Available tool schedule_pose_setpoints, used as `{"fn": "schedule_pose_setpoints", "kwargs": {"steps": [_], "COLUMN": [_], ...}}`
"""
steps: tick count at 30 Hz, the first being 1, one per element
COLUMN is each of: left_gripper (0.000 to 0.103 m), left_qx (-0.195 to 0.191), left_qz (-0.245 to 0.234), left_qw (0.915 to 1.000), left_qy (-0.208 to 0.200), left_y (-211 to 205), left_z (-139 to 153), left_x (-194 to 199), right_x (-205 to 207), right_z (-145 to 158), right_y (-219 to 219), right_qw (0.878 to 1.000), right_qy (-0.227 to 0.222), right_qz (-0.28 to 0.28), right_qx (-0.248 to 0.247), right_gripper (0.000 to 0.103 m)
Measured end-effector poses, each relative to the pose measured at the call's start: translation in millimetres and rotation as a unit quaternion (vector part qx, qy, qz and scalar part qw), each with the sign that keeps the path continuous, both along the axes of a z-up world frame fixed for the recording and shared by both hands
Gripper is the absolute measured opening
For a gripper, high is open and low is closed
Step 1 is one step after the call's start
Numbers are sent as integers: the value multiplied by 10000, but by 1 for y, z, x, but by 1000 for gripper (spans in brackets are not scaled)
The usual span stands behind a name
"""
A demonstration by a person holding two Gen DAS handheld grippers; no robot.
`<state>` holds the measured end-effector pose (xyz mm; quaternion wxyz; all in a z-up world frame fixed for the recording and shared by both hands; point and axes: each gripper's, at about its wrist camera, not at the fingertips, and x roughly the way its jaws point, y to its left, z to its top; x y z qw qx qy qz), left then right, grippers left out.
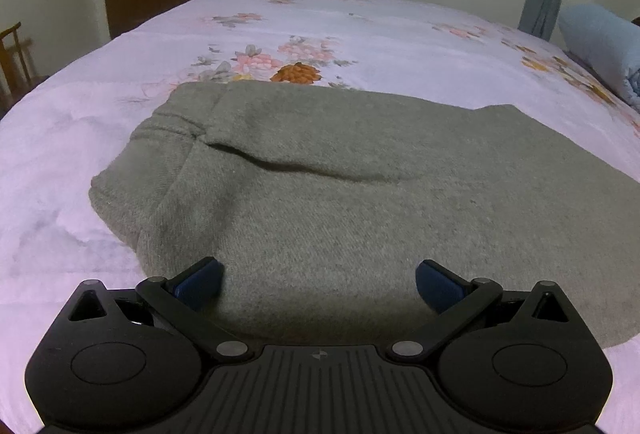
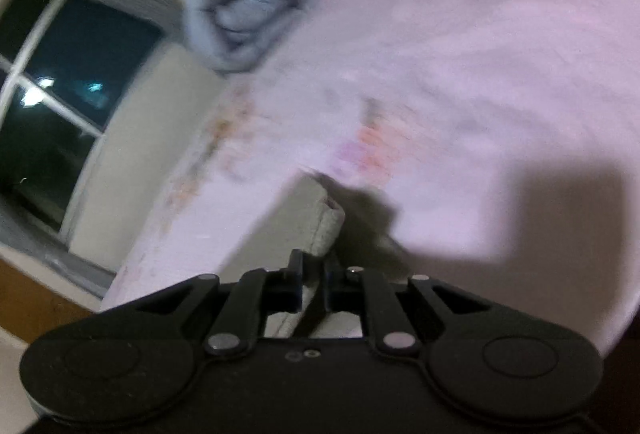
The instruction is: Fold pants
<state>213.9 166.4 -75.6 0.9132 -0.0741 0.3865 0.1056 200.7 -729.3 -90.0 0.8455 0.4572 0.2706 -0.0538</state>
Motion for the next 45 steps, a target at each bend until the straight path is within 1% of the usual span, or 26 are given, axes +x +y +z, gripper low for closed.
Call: {"fn": "schedule_pose_setpoints", "kwargs": {"steps": [5,7,8,10,11,12,13,16,18,19,25,26,27,28,29,31,32,33,34,35,37,38,39,40,42,45], "left_gripper": [103,103,103,103,103,103,103,103,103,103,103,103,103,103,103,103,103,103,103,103,103,103,103,103,103,103], "left_qx": [-2,14,37,76,97,143,178,204,203,206,174,149,107,85,78,82,79,82,27,-92,-394,-433,-383,-304,-255,-402], "left_qz": [-64,-42,-36,-20,-15,-28,-28,-7,91,136,298,324,347,349,346,346,337,341,370,405,494,501,489,452,443,789], "left_qw": [10000,10000,10000,10000,10000,9999,9998,9995,9993,9991,9988,9987,9987,9987,9987,9987,9988,9990,9992,9991,9980,9978,9980,9983,9979,9941], "left_qy": [-24,-20,-5,20,10,-29,-81,-260,-313,-340,-351,-358,-365,-373,-379,-370,-353,-288,-155,-52,38,2,-63,-187,-397,-619], "left_y": [2,1,-1,-2,-4,-6,-8,-14,-18,-19,-21,-22,-24,-26,-27,-32,-34,-35,-35,-33,-25,-24,-26,-29,-32,-23], "left_z": [-1,-1,0,3,4,6,7,6,4,5,6,6,6,6,5,4,4,4,2,0,-4,-3,-1,2,7,12], "left_x": [-2,-2,-1,-2,-3,-7,-10,-17,-20,-21,-26,-28,-29,-30,-30,-30,-29,-30,-28,-28,-29,-31,-34,-38,-45,-54], "right_x": [-7,0,5,-4,-15,-27,-35,-43,-43,-41,-19,-17,-17,-14,-11,-9,-11,-13,-15,-17,-23,-28,-35,-40,-44,-32], "right_z": [-3,-7,-11,-11,-3,4,6,2,-7,-10,-19,-18,-17,-17,-20,-31,-36,-37,-34,-30,-27,-24,-19,-13,-1,17], "right_y": [1,-1,-4,-12,-14,-14,-14,-3,4,7,19,19,19,20,20,17,14,12,13,15,13,12,12,13,21,45], "right_qw": [9998,10000,9998,9997,9998,9993,9991,9995,9987,9982,9972,9969,9969,9976,9980,9978,9972,9969,9978,9986,9984,9986,9991,9996,9993,9944], "right_qy": [-190,3,130,77,-64,-166,-233,-249,-280,-291,-112,-145,-146,-49,61,219,207,211,240,279,344,336,217,83,-259,-519], "right_qz": [76,96,174,51,-177,-308,-297,181,180,160,-59,-135,-182,-227,-265,-258,-256,-246,-209,-183,-158,-195,-218,-152,219,921], "right_qx": [23,12,39,213,14,-159,-185,70,374,492,741,759,745,647,571,567,672,714,579,413,408,362,278,212,134,27], "right_gripper": [2,9,10,12,23,29,29,36,51,53,53,50,37,28,13,1,0,0,0,0,0,0,8,13,17,21]}}
